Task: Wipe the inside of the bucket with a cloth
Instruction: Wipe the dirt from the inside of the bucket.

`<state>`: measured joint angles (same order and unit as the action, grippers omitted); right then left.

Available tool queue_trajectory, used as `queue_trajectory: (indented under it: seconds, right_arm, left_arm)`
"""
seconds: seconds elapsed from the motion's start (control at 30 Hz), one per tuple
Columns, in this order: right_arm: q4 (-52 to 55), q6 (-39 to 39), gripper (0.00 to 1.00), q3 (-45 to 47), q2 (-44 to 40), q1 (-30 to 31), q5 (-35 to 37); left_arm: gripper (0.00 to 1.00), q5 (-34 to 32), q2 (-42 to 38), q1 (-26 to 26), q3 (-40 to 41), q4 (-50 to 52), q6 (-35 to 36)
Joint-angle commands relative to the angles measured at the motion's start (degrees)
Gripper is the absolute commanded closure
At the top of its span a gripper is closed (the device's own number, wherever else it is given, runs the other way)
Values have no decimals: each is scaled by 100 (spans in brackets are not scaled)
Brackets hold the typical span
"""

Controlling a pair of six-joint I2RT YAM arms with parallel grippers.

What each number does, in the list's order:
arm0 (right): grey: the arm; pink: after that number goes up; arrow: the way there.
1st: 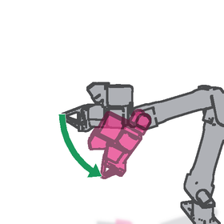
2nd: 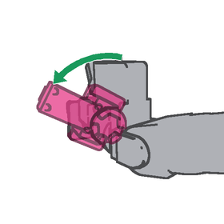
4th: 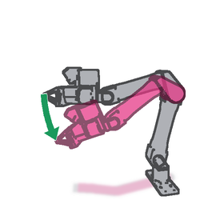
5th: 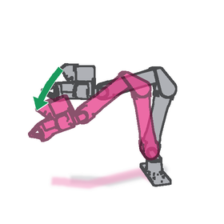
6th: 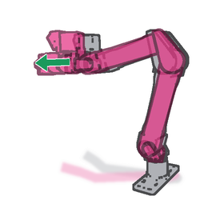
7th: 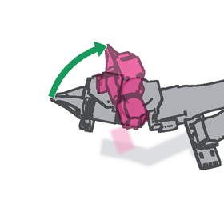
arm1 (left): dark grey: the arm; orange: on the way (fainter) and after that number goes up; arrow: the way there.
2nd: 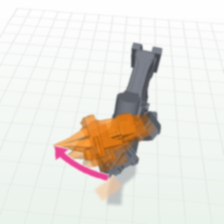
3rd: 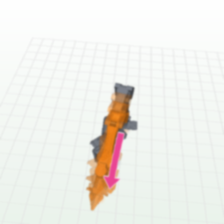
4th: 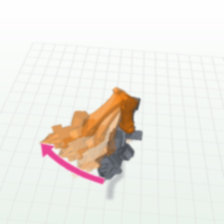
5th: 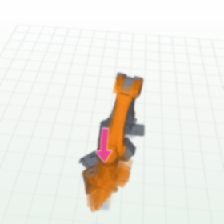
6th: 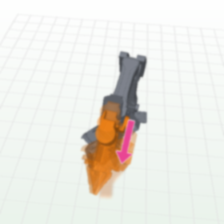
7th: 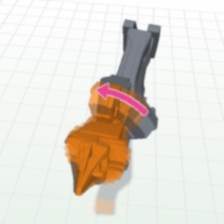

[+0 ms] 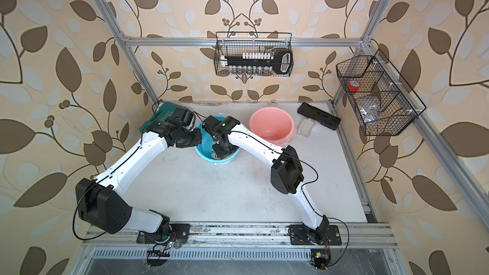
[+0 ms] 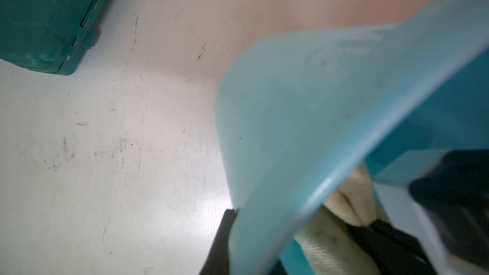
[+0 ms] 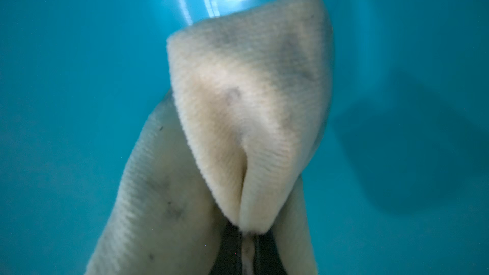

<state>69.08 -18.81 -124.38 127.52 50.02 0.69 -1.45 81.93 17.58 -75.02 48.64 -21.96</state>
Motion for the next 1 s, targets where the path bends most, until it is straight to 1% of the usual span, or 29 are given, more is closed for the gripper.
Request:
queue_trajectory:
  seconds: [0.0, 0.07, 0.13, 0.2, 0.27, 0.37, 0.43, 0.5, 0.6, 0.67, 0.8, 0.9, 0.97]
  right_arm:
    - [-682, -697, 100, 156, -30, 43, -2347]
    - [-1166, -1013, 100, 198, -111, 17, -2823]
    - [-1695, -1315, 100, 397, -294, -45, -3073]
    - [-2165, -1516, 100, 774, -544, -124, -3174]
    - [-2069, -1458, 100, 981, -700, -199, -3050]
    - [-1067, -904, 100, 928, -710, -258, -2343]
    - [-500, -598, 100, 1014, -754, -254, -1691]
    - [-183, -414, 100, 1326, -938, -256, -843]
    - [71, -247, 100, 1580, -1220, -259, 185]
    - [155, -130, 100, 1614, -1372, -250, 700]
    - [435, 121, 100, 1309, -1441, -231, 1831]
    - [783, 231, 100, 1019, -1354, -172, 2516]
    - [920, 253, 100, 1014, -1352, -125, 2725]
  left_arm:
    - [100, -39, 25, -62, -134, -136, -130]
    - [100, -83, 25, -62, -142, -120, -133]
    - [100, -134, 25, -62, -132, -109, -134]
    - [100, -209, -6, -62, -109, -109, -134]
    - [100, -265, -19, -66, -91, -101, -134]
    - [100, -286, 22, -79, -147, -42, -125]
    - [100, -284, 25, -80, -234, 34, -129]
    - [100, -303, 25, -88, -305, 83, -141]
    - [100, -259, 25, -97, -396, 132, -118]
    - [100, -240, 227, -97, -491, 229, -116]
    - [100, -283, 251, -97, -626, 435, -64]
    - [100, -329, 223, -106, -677, 584, -37]
    - [100, -389, 206, -115, -698, 628, -28]
